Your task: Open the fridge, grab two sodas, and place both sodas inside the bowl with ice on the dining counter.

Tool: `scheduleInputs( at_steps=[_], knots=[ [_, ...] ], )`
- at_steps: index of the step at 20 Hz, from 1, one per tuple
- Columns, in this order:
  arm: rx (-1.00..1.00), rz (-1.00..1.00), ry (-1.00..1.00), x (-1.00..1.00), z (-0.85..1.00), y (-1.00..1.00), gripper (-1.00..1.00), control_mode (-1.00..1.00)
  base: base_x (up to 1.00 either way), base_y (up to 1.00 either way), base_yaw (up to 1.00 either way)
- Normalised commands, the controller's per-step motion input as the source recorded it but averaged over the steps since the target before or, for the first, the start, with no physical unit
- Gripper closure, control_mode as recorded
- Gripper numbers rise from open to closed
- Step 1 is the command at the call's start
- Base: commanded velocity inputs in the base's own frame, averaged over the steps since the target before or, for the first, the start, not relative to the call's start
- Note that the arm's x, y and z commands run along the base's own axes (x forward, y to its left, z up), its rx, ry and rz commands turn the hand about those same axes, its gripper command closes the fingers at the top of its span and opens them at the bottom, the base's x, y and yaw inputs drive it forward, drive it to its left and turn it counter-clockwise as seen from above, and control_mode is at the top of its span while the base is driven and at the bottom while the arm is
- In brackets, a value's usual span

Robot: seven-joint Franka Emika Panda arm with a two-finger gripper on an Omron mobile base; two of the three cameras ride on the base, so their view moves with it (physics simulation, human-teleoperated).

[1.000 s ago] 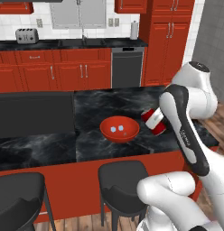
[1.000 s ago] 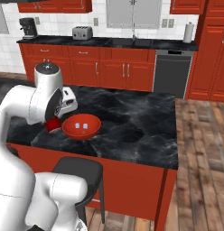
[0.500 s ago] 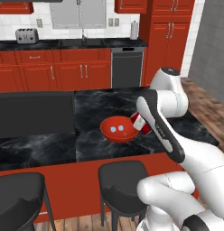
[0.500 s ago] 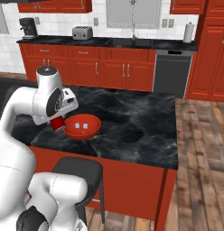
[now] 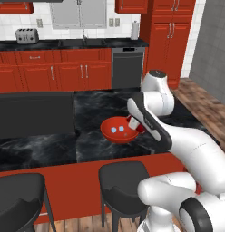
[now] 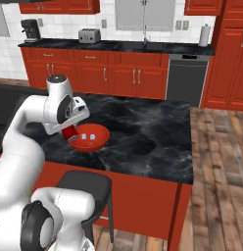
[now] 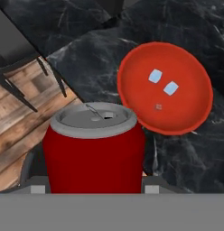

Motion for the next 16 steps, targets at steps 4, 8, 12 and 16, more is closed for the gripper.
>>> scheduleInputs(
  at_steps=[4,8,12,16],
  knots=[
    [-0.01,0.02,0.03,0.58,-0.37,0.00,1.00,-1.00,0.00,0.00,0.00],
    [-0.01,0.02,0.03,0.58,-0.41,0.00,1.00,-1.00,0.00,0.00,0.00],
    [-0.02,0.02,0.03,0.54,-0.42,0.00,1.00,-1.00,0.00,0.00,0.00],
    [-0.02,0.02,0.03,0.50,-0.37,0.00,1.00,-1.00,0.00,0.00,0.00]
  ],
)
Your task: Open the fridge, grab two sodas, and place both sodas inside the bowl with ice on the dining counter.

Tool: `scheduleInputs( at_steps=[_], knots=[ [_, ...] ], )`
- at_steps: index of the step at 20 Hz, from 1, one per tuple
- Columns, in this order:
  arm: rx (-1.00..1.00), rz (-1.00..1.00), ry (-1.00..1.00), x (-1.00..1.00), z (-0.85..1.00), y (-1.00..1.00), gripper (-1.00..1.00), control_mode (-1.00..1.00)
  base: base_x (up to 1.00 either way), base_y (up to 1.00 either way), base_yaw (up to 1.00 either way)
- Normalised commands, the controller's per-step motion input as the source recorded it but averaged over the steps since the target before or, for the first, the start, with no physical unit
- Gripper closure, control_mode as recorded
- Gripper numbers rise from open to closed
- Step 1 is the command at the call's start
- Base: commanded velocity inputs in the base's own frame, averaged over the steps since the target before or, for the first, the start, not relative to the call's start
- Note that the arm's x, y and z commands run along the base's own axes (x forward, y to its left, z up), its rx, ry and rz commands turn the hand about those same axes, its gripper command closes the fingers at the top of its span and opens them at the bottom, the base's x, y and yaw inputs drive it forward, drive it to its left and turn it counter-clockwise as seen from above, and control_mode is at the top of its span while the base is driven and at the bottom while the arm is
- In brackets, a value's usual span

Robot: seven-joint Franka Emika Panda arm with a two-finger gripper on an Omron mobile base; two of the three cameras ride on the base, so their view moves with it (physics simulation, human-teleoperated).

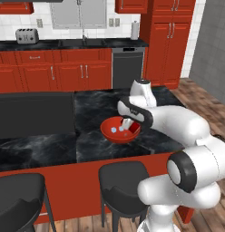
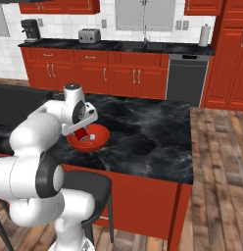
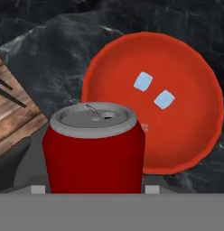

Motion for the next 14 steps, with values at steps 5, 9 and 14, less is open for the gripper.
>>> scheduleInputs(
  at_steps=[5,9,14],
  knots=[
    [-0.04,0.01,0.03,0.45,-0.37,0.00,1.00,-1.00,0.00,0.00,0.00],
    [-0.04,0.01,0.02,0.42,-0.37,0.00,1.00,-1.00,0.00,0.00,0.00],
    [-0.03,0.01,0.02,0.32,-0.33,0.01,1.00,-1.00,0.00,0.00,0.00]
  ],
)
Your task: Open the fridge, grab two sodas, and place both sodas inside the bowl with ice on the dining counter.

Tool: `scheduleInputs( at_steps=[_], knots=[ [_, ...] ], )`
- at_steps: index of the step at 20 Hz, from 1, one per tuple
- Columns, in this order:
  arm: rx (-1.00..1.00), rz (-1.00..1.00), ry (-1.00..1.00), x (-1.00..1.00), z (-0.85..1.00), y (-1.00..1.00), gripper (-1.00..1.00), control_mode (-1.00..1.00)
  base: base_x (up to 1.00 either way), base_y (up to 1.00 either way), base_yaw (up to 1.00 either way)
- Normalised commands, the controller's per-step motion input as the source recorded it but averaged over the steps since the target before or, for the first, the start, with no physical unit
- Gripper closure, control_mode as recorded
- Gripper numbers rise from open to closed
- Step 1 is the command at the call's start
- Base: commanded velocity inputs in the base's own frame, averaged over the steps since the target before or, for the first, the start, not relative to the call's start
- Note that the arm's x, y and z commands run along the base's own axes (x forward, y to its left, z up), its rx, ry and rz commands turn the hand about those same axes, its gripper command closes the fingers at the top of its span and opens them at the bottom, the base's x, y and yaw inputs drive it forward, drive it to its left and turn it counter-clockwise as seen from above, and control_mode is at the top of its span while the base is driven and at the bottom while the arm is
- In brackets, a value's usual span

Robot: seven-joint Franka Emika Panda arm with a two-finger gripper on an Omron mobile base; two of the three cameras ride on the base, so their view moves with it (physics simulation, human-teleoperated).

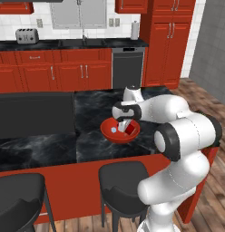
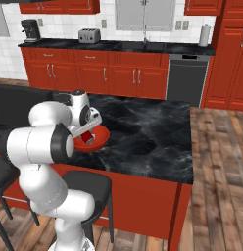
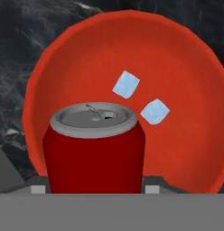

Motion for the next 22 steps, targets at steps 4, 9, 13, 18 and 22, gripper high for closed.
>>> scheduleInputs(
  at_steps=[4,9,13,18,22],
  knots=[
    [-0.02,0.01,0.02,0.29,-0.25,0.06,1.00,-1.00,0.00,0.00,0.00],
    [-0.01,0.02,0.03,0.31,-0.26,0.07,1.00,-1.00,0.00,0.00,0.00],
    [-0.03,0.02,0.04,0.30,-0.29,0.09,1.00,-1.00,0.00,0.00,0.00],
    [-0.03,0.02,0.04,0.28,-0.31,0.06,1.00,-1.00,0.00,0.00,0.00],
    [-0.03,0.02,0.03,0.21,-0.34,0.04,-1.00,-1.00,0.00,0.00,0.00]
  ],
)
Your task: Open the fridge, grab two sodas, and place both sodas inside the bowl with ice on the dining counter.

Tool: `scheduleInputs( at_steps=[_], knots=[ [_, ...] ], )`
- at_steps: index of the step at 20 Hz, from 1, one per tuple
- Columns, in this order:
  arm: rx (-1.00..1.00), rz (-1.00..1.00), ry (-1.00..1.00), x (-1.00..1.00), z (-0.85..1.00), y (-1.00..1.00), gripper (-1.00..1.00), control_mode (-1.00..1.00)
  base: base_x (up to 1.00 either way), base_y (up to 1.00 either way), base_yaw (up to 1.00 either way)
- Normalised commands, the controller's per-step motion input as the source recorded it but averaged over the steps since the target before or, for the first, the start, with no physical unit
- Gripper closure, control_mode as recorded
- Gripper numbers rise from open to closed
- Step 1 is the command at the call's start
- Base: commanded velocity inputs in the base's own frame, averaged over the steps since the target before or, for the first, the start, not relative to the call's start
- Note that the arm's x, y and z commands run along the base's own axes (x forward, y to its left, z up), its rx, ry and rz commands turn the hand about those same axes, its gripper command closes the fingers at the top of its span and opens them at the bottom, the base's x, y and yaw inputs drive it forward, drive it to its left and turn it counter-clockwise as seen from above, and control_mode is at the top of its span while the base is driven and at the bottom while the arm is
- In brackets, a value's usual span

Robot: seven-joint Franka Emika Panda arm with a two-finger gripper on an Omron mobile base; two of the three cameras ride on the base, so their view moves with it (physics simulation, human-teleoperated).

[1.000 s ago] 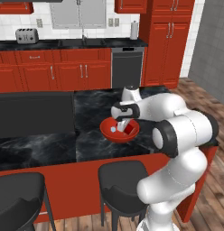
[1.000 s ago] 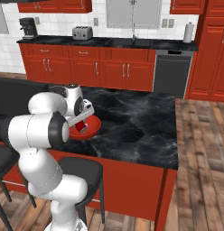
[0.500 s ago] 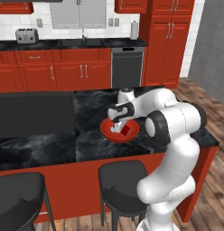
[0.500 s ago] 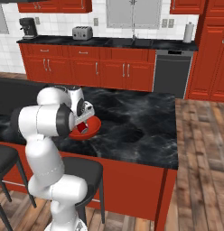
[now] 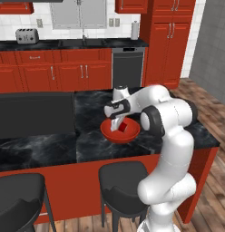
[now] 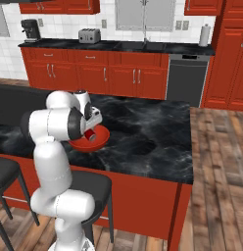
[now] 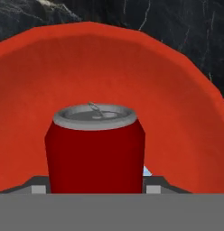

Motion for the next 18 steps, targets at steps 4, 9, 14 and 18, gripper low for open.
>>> scheduleInputs(
  at_steps=[4,9,14,18],
  knots=[
    [0.00,0.04,0.00,0.04,-0.17,0.00,-1.00,-1.00,0.00,0.00,0.00],
    [0.00,0.05,-0.02,-0.09,-0.03,-0.06,-1.00,-1.00,0.00,0.00,0.00],
    [0.00,0.02,-0.04,-0.34,-0.04,-0.04,-1.00,-1.00,0.00,0.00,0.00],
    [0.03,0.00,-0.06,-0.23,0.01,-0.01,-1.00,-1.00,0.00,0.00,0.00]
  ],
)
